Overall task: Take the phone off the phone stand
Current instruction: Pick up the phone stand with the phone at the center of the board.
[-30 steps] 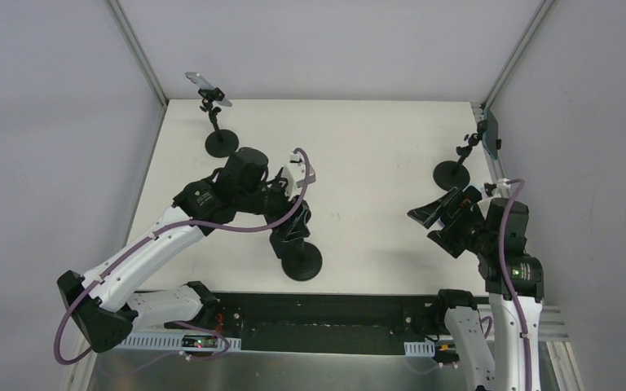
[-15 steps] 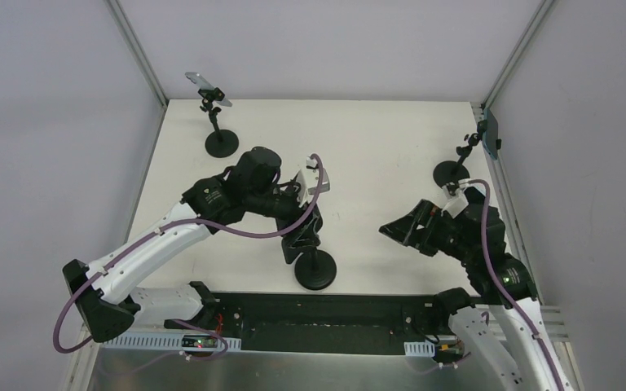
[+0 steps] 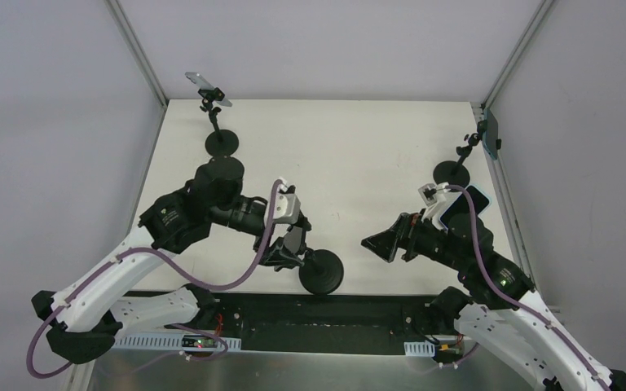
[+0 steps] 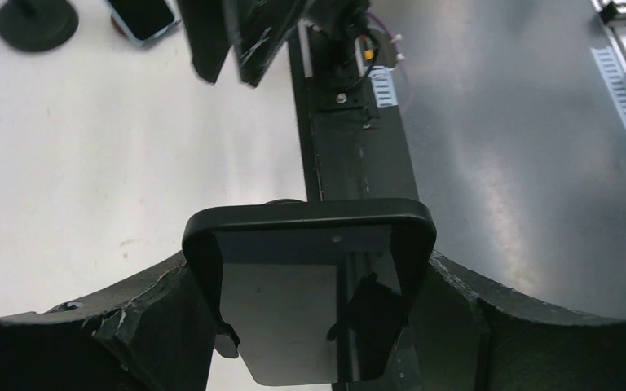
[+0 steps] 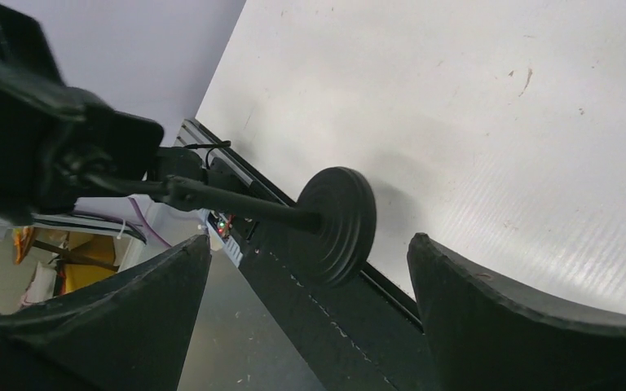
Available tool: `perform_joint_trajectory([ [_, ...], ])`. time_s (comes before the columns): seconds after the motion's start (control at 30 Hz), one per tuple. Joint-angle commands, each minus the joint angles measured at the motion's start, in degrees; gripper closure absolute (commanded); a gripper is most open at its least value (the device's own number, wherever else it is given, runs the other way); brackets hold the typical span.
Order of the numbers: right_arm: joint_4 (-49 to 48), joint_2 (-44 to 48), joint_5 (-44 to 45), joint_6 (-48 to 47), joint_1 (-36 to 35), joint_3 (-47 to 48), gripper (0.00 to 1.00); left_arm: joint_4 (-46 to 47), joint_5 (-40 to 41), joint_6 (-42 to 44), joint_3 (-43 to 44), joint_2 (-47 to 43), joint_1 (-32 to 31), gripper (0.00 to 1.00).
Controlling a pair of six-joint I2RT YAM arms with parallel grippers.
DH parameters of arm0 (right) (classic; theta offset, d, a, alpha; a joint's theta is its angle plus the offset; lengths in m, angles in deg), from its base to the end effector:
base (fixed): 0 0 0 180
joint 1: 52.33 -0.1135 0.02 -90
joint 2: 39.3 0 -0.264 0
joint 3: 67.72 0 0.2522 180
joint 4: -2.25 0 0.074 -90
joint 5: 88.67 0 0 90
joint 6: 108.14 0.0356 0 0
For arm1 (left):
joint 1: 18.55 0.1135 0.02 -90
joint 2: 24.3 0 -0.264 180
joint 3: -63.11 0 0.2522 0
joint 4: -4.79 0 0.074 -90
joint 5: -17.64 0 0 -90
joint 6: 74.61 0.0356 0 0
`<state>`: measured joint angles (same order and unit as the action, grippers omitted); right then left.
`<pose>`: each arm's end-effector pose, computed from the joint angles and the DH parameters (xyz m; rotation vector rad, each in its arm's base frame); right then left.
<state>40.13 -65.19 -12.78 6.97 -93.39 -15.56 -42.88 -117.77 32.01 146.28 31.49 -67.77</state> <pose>0.0810 0.0821 0.3186 -0.4492 1.8373 1.0328 0.1038 -0.1592 0.4135 1.4973 1.2940 -1.1344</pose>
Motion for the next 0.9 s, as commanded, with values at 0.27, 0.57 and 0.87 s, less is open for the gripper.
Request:
perform_joint_trajectory([
  [0.27, 0.0, 2.1, 1.6, -8.4, -4.2, 1.9, 0.06, 4.3, -21.9, 10.3, 1.4, -6.1, -0.6, 1.00],
  [0.57, 1.7, 0.9, 7.4, -14.7, -12.3, 3.4, 0.06, 4.3, -27.2, 11.4, 1.1, -6.8, -0.6, 1.00],
  [0.87, -2.7, -0.8, 20.1, -17.7, -25.2, 5.0, 0.07, 4.3, -28.9, 10.8, 1.5, -7.0, -0.6, 1.00],
])
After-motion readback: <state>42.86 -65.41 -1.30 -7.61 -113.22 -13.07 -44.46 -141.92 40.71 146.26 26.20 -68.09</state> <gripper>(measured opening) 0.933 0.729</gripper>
